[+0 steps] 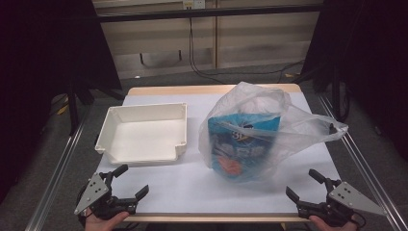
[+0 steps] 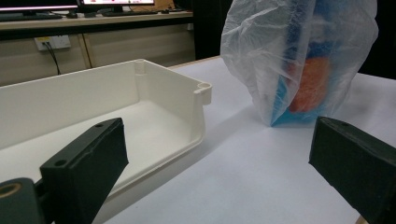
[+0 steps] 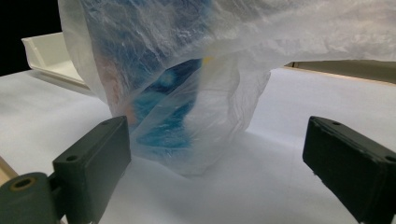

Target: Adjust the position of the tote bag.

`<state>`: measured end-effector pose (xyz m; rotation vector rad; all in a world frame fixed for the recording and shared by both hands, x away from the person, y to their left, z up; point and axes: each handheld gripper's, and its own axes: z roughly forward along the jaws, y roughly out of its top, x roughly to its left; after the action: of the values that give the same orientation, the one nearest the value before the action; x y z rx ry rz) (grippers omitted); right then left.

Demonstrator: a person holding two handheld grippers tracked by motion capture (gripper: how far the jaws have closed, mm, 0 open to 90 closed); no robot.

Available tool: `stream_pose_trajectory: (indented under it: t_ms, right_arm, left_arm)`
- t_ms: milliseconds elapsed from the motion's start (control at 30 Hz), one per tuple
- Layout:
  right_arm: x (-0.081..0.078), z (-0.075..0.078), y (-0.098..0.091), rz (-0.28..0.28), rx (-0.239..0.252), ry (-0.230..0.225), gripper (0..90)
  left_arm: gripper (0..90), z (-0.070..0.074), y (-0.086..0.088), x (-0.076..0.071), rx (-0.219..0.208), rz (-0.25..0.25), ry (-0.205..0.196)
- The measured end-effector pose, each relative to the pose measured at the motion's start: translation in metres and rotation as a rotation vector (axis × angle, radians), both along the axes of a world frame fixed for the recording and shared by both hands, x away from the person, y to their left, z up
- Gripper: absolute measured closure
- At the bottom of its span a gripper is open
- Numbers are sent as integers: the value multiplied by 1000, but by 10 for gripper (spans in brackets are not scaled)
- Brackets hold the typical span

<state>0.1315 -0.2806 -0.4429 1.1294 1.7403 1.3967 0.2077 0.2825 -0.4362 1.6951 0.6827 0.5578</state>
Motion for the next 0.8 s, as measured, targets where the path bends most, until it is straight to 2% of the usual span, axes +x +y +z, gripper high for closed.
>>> stream_pose_trajectory:
  t_ms: [67, 133, 267, 367, 533, 600, 700, 733, 800]
  right_arm:
    - [1, 0, 0, 1, -1, -1, 79]
    - [3, 0, 0, 18, -6, 9, 125]
    - [6, 2, 1, 14, 2, 12, 141]
    - [7, 3, 0, 18, 10, 15, 155]
    - [10, 7, 3, 36, 25, 25, 190]
    - [11, 10, 4, 58, 12, 31, 213]
    - [14, 12, 4, 89, 33, 57, 232]
    - [16, 12, 5, 106, 44, 72, 239]
    - [20, 16, 10, 148, 19, 82, 279]
  left_arm:
    - [39, 0, 0, 0, -3, 1, -1]
    - [43, 0, 1, 0, 2, 5, 10]
    - [56, -1, 1, 2, 6, 7, 27]
    - [62, -1, 3, 4, -13, 23, 38]
    - [65, 0, 4, 4, -16, 30, 33]
    - [70, 0, 2, 4, -14, 23, 34]
    - [73, 0, 2, 4, -1, 19, 34]
    - [78, 0, 2, 4, 16, 19, 40]
    - [83, -1, 2, 2, 13, 20, 47]
